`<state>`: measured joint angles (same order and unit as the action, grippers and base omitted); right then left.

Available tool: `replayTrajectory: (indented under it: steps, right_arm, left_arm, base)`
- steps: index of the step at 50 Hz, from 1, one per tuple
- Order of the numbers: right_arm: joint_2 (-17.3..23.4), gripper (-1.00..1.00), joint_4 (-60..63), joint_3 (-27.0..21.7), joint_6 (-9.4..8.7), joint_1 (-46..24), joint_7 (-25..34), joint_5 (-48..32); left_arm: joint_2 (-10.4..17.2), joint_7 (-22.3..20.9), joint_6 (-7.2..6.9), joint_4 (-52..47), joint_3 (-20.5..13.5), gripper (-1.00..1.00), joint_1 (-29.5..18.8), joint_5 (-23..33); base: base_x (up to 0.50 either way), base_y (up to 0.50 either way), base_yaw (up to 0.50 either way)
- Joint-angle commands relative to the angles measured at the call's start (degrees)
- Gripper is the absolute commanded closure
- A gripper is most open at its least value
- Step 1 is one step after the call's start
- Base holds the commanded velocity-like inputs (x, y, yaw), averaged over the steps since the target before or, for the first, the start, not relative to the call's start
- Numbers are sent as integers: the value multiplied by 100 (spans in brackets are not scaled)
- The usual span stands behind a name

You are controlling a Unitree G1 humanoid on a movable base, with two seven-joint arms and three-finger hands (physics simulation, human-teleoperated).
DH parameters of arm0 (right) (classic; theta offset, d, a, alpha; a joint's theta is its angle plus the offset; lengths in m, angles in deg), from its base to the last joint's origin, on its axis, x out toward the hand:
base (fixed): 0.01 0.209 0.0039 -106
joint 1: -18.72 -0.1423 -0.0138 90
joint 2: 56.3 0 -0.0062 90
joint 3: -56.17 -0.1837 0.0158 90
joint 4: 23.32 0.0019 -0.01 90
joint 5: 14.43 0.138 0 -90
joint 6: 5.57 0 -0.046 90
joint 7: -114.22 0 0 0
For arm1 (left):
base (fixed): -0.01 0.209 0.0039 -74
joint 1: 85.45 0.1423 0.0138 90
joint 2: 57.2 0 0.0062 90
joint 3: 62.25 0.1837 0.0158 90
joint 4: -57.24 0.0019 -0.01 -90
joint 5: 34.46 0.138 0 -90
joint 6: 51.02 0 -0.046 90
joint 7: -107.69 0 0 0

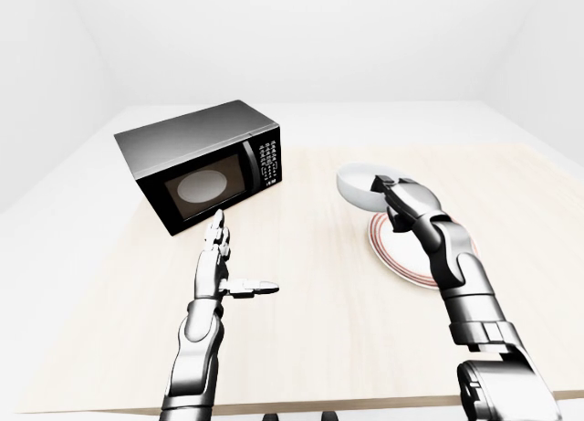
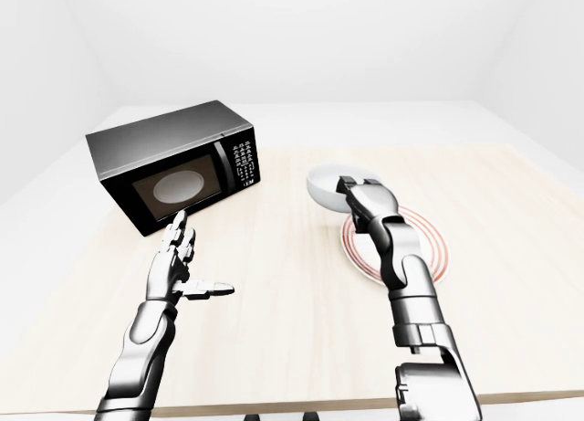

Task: Pick up the white bowl and put it on the plate.

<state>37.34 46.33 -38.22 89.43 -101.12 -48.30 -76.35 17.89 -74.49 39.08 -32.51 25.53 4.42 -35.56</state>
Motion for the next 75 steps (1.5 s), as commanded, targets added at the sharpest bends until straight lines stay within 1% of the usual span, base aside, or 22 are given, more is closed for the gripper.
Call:
replayTrajectory:
  steps: [1,29,39,57,75]
  right_arm:
    - [221,100,4,-191,0,42,-162,7]
    - [459,100,22,-407,0,368,-248,176]
    - [612,100,-62,-517,0,444,-304,228]
    - [758,100,-11,-668,0,650,-284,326]
    - [914,100,-249,-769,0,755,-421,402]
  left_arm:
    - [0,0,1,0,0,-100,0,-1]
    - [1,-2,2,1,1,-100,0,1]
    - [1,-2,-1,0,1,-100,0,1]
    - [-1,0,0,0,0,-100,0,-1]
    - [1,-2,1,1,1,-100,0,0]
  base:
    - [0,0,0]
    - [0,0,0]
    - [0,0,0]
    - [0,0,0]
    - [0,0,0]
